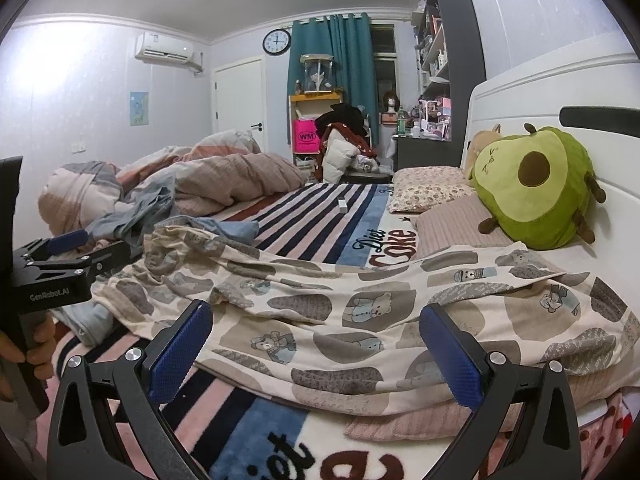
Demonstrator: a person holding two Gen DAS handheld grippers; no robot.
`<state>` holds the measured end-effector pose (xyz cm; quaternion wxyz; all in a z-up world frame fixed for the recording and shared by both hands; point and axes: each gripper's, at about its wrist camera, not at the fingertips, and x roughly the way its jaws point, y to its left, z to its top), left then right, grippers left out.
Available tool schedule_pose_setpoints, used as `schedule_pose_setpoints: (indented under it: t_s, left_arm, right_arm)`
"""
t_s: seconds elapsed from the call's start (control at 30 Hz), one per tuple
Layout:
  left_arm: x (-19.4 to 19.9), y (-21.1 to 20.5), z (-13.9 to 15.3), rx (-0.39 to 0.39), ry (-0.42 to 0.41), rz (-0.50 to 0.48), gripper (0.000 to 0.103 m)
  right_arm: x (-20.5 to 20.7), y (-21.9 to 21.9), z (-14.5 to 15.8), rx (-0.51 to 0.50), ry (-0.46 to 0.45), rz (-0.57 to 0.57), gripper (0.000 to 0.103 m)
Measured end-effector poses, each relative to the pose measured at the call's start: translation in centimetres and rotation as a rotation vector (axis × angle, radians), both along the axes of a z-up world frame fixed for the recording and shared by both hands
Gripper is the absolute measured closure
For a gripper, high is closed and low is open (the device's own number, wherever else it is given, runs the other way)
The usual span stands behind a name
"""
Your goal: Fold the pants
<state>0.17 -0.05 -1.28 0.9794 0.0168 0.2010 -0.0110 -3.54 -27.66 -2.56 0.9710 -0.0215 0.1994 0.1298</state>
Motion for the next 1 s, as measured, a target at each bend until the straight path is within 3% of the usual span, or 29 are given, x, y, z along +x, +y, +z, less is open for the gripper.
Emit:
schedule_pose_setpoints:
  t_s: [0.47, 1.0]
  left_arm:
    - [0.0, 0.4, -0.1, -0.011, 0.006, 0.014, 0.001]
    - [-0.2, 1.2, -0.2, -0.024, -0.005, 0.007, 0.001]
  right_arm:
    - [0.7, -1.0, -0.1, 0.042, 0.029, -0.002, 0.000]
    - [3.7, -1.2, -1.7, -0.011, 0.086, -0.026, 0.000]
